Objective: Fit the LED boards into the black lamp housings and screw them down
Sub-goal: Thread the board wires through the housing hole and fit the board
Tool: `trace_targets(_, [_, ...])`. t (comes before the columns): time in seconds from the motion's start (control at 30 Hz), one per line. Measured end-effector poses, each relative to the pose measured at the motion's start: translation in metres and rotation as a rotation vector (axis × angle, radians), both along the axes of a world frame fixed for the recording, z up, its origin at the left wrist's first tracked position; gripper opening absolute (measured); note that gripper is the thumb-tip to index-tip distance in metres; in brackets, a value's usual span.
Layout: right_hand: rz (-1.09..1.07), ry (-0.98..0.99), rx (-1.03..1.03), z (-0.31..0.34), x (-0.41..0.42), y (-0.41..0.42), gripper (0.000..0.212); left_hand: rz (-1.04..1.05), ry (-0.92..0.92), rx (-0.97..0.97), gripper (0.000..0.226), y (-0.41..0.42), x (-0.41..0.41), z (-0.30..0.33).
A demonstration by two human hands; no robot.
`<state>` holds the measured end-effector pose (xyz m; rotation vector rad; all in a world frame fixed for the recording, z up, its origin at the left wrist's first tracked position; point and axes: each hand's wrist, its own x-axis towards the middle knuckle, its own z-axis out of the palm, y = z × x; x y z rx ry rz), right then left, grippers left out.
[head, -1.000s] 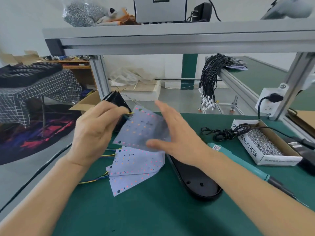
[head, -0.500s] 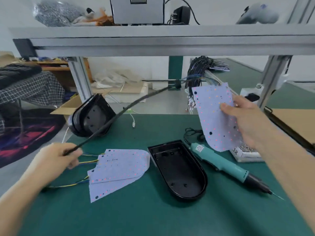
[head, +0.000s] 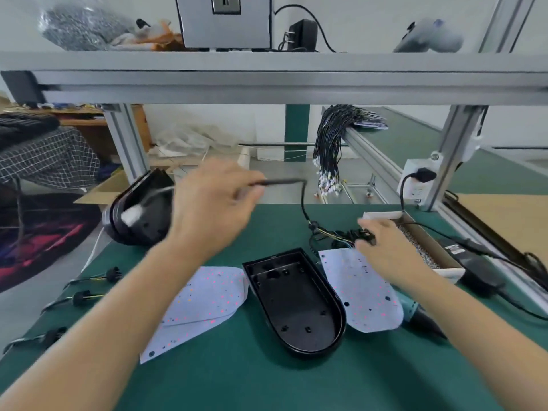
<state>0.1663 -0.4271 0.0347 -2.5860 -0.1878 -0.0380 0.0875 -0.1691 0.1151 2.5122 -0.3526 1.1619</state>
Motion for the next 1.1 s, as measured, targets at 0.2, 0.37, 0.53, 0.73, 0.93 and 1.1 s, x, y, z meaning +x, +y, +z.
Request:
trace_targets(0.2, [0.325, -0.199, 0.582, 0.057, -0.033, 0.047, 0.01, -0.215, -0.007, 0.677, 0.013, -0.053, 0.008, -0.049])
trace_targets(0.37, [0.428, 0.185, 0.363, 0.063, -0.029, 0.087, 0.062, -0.424, 0.153, 0.732, 0.006, -0.071, 0.001, -0.092])
trace_targets(0.53, [0.33, 0.38, 0.683, 0.038, -0.025, 0.104, 0.037, -0.534, 0.116, 0.542, 0.024, -0.07, -0.007, -0.108])
trace_targets(0.73, [0.24, -0.091, 0.581, 0.048, -0.014, 0.074, 0.022, 0.07, 0.263, -0.467, 0.007, -0.022, -0.012, -0.111])
trace_targets(0.93, [0.238, -0.253, -0.001, 0.041, -0.027, 0.057, 0.018, 0.09, 1.058, -1.058, 0.039, -0.007, 0.014, -0.121])
trace_targets(1.1, [0.222, -0.315, -0.228, 0.029, -0.035, 0.055, 0.019, 0.062, 1.079, -1.092, 0.017, -0.023, 0.024, -0.12])
